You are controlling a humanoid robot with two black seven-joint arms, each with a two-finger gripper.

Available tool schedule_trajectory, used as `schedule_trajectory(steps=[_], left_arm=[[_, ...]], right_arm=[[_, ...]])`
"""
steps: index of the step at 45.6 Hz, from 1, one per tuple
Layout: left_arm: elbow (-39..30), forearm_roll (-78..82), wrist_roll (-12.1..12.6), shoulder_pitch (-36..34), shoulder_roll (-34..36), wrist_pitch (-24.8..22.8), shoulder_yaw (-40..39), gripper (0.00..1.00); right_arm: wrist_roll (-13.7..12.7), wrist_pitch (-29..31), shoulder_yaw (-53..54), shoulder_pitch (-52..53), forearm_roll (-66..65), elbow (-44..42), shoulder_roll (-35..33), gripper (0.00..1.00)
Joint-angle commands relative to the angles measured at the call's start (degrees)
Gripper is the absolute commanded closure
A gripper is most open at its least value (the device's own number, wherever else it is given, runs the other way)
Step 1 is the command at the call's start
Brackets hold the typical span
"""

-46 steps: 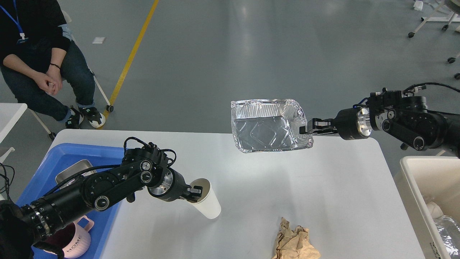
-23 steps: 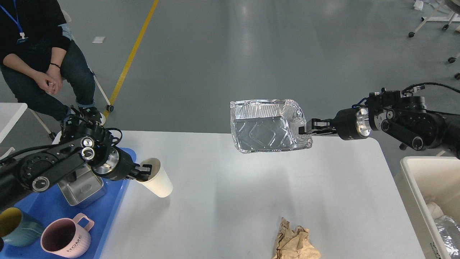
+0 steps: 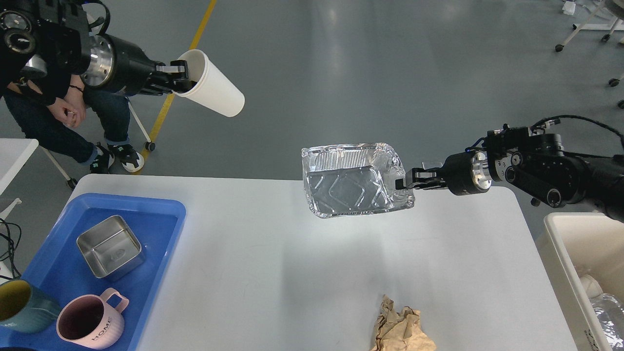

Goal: Tidy desktop
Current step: 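Place the paper cup into the held foil tray and release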

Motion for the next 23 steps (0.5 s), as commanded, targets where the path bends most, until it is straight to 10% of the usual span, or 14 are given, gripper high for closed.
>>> schedule_trajectory(steps=[1, 23], left_arm=[[4.08, 0.48, 0.16, -3.2, -6.17, 0.01, 0.47, 1.0], [11.56, 0.83, 0.16, -4.08, -25.34, 3.5, 9.6, 1.0]], right_arm=[[0.14, 0.18, -0.03, 0.15, -0.08, 0.1, 1.46, 1.0], [0.06, 0.18, -0.73, 0.59, -0.16, -0.43, 3.66, 1.0]])
